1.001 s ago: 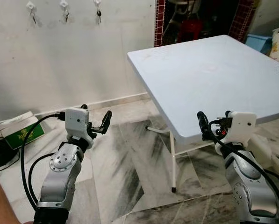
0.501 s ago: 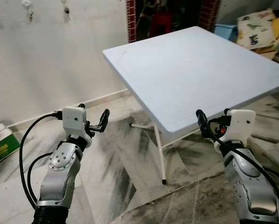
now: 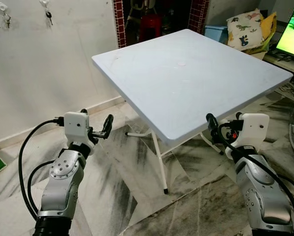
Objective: Hang keys on a hook
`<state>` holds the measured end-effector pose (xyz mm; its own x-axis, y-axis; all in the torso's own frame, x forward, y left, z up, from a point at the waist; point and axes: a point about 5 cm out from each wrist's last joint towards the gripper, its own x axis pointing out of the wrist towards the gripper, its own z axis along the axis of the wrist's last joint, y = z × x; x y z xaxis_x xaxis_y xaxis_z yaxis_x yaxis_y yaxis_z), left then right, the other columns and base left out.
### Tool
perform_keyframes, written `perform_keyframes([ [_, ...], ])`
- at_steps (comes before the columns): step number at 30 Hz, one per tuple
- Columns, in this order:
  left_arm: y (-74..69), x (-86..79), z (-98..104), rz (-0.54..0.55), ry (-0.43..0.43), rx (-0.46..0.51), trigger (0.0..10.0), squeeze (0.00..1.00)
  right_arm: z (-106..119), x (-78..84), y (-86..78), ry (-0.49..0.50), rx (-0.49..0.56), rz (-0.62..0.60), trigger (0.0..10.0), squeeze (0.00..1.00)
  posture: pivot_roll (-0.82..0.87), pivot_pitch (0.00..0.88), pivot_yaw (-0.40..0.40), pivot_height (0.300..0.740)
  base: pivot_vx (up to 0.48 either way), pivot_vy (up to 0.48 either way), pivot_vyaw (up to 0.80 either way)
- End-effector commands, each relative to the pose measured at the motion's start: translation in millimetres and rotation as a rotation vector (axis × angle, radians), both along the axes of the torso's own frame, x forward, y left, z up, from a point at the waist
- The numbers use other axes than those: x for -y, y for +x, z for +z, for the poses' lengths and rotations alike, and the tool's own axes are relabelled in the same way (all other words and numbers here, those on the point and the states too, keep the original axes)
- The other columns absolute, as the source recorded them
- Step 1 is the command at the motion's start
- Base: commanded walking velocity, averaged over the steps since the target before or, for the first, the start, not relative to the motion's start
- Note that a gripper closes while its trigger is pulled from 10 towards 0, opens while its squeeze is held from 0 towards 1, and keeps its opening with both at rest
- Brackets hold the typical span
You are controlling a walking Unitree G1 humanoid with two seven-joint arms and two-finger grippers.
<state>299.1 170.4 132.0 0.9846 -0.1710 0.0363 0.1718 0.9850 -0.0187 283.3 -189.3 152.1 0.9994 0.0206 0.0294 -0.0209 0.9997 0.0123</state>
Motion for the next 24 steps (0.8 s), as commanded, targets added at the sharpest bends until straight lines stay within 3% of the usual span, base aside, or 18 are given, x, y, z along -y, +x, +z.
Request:
perform_keyframes([
  [1,3.0,-4.9,3.8,0.02,0.014,0.01,10.0,0.0,-0.7,-0.5,2.0,0.004,-0.006,0.006,10.0,0.0,-0.03,0.0,0.037,0.74,0.0,0.0,-0.8],
  [24,5.1,-7.7,3.2,0.053,0.018,0.002,10.0,0.0,0.3,-1.5,1.4,0.007,-0.002,0.004,10.0,0.0,-0.03,0.0,0.041,0.74,0.0,0.0,-0.8],
])
